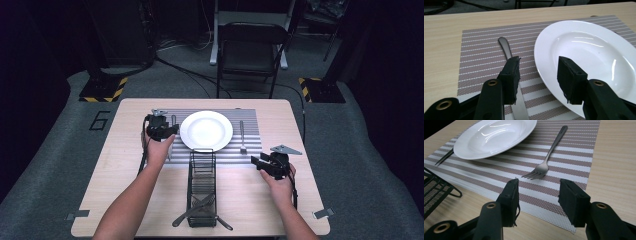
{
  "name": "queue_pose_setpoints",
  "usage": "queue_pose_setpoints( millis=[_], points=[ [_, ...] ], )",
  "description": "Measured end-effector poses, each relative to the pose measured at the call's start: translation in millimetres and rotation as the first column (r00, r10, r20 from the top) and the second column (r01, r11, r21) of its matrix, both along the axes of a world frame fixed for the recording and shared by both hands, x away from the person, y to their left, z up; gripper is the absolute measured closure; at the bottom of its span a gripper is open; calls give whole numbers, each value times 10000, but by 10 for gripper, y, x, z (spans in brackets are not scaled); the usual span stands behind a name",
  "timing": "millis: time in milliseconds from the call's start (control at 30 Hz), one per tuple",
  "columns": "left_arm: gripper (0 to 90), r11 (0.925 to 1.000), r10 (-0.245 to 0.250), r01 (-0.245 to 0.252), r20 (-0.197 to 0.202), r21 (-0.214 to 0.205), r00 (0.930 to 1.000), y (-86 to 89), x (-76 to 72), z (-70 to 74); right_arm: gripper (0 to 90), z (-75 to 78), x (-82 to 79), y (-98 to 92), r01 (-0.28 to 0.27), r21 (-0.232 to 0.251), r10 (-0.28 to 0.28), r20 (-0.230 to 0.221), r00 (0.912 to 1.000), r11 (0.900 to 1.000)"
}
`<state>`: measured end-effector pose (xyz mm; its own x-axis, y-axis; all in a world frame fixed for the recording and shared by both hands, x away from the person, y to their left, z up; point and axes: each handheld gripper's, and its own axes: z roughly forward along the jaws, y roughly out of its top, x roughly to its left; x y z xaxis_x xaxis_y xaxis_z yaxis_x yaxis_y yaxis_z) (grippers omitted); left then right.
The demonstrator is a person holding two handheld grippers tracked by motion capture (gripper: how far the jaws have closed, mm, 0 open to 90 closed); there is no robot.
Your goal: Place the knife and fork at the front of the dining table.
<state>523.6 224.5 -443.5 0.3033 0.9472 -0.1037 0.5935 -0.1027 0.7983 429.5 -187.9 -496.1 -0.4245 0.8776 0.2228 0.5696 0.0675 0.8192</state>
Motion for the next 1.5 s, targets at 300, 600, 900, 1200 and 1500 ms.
queue_pose_setpoints(
  millis=[300, 600, 900, 1200, 1500],
  points=[
    [466, 9973, -686, 692, 232, -264, 9974, 139, -218, 235, 496, 27, 1, -37, 187, -142, -185, 139, 9997, 9997],
    [461, 9915, -1221, 1230, 230, -433, 9922, 281, -540, 249, 493, 31, -10, 8, 1, -410, 8, 213, 9998, 9992],
    [465, 9810, -1902, 1911, 298, -331, 9813, 405, -849, 219, 490, 52, -34, 4, 80, -478, -66, 290, 9996, 9988],
    [448, 9688, -2458, 2463, 210, -284, 9691, 539, -1117, 80, 488, 48, -44, 28, 25, -559, -12, 232, 9997, 9984],
    [436, 9657, -2592, 2595, -258, 98, 9655, 668, -1298, -335, 487, 41, -43, 29, -19, -631, 30, 175, 9998, 9980]
  ],
)
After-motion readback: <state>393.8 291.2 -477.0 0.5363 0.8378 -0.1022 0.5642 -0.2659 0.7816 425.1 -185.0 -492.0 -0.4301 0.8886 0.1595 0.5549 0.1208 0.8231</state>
